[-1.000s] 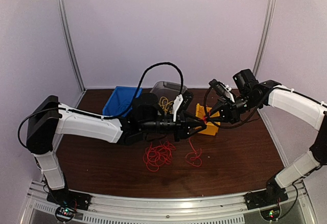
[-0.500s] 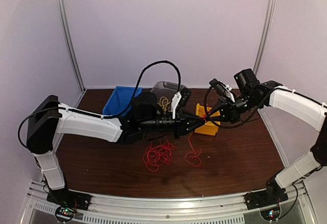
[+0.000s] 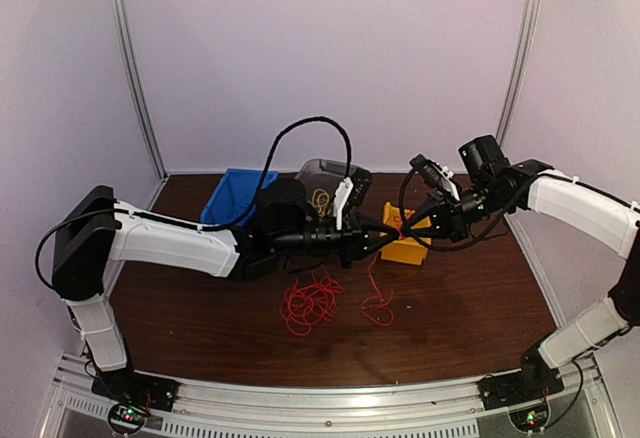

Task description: Untangle the cables

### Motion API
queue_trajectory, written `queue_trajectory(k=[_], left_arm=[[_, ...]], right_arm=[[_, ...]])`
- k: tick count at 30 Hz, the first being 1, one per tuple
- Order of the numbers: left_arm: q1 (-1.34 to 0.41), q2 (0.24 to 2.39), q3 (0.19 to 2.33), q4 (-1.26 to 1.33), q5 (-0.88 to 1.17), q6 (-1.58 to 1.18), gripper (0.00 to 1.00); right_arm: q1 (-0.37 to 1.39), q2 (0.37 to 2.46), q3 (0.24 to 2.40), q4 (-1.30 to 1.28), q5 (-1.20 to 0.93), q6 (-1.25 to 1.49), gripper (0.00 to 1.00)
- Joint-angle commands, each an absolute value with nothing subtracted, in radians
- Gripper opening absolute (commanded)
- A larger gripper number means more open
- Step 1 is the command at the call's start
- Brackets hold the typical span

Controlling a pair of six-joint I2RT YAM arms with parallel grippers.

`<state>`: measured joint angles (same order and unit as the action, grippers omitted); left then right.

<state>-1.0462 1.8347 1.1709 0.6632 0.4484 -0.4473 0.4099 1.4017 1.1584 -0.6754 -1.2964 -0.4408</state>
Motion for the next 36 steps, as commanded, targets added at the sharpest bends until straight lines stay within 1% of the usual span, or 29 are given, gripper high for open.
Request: queue_trajectory(k=[1,7,11,16,17,18,20,22,25,27,31,34,36], left_arm=[[-1.037,1.85,1.196,0.687,0.413,-0.454,0.0],[-1.035,1.859,1.169,0.644,0.357,-0.488,0.0],[-1.033,1.867,1.143,0.644,0.351,-0.505,0.0],[-1.033,1.86,1.148,0.69,0.367,-0.49,0.0],[-1.033,1.856,1.148,0.71,0.373,-0.484,0.05],[-1.034,1.852,1.146,0.733,0.373,-0.485,0.17],[-1.033,1.842,1.137,0.792,0.39,-0.479,0.34],[-1.036,1.835,1.134,0.839,0.4,-0.477,0.43],[-1.041,1.837,1.153,0.868,0.402,-0.476,0.49],[-1.043,1.85,1.184,0.839,0.388,-0.475,0.49],[-1.042,1.886,1.241,0.788,0.384,-0.469,0.38],[-1.043,1.909,1.266,0.767,0.399,-0.474,0.33],[-1.042,1.919,1.282,0.757,0.403,-0.478,0.33]], right_arm=[[0.406,1.368,1.152,-0.643,-1.297,-0.417,0.0],[0.335,1.321,1.15,-0.545,-1.294,-0.337,0.0],[0.33,1.286,1.128,-0.478,-1.232,-0.299,0.0],[0.332,1.277,1.115,-0.497,-1.198,-0.318,0.0],[0.333,1.274,1.111,-0.499,-1.196,-0.32,0.0],[0.333,1.271,1.107,-0.5,-1.194,-0.319,0.0],[0.334,1.264,1.098,-0.497,-1.18,-0.316,0.0],[0.339,1.257,1.087,-0.479,-1.135,-0.305,0.0],[0.35,1.251,1.075,-0.47,-1.115,-0.303,0.0],[0.356,1.252,1.076,-0.466,-1.118,-0.296,0.0],[0.362,1.255,1.084,-0.459,-1.138,-0.287,0.0],[0.363,1.255,1.085,-0.457,-1.147,-0.279,0.0],[0.364,1.255,1.082,-0.454,-1.146,-0.277,0.0]])
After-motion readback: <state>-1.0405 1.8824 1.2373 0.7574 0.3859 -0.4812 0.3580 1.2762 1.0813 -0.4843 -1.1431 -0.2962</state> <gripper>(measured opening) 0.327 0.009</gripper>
